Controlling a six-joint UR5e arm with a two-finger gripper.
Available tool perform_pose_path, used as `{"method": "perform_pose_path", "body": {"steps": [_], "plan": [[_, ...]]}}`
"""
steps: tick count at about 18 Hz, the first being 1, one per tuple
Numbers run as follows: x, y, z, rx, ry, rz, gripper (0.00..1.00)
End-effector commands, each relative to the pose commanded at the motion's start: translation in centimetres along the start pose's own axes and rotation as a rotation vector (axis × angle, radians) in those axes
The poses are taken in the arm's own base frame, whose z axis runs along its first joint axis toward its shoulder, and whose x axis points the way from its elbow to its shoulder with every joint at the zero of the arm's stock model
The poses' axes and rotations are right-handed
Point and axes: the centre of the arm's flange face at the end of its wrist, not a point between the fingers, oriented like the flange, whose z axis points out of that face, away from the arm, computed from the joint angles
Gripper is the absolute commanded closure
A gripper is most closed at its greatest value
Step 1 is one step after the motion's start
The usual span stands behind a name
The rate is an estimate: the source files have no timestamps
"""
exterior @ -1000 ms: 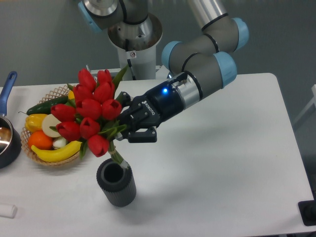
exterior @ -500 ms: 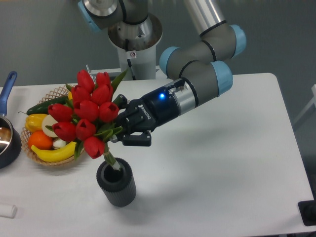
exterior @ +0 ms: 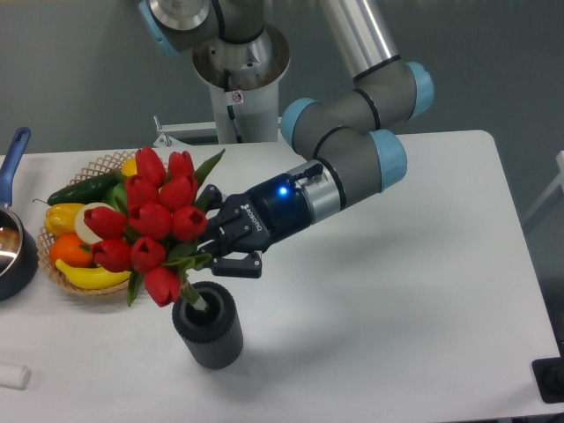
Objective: Insert the flowers into the vase
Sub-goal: 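Align the tulip stems above the vase opening and lower them in, then push the tulip stems down into the black vase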
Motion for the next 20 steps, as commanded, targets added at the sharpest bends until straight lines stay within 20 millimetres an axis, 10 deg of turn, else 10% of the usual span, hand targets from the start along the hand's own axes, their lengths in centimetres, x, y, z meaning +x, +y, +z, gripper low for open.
{"method": "perform_pose_path", "body": {"steps": [20], "plan": [[-1.1, 7.8, -1.8, -0.019, -0.037, -0.137, 0.77]]}}
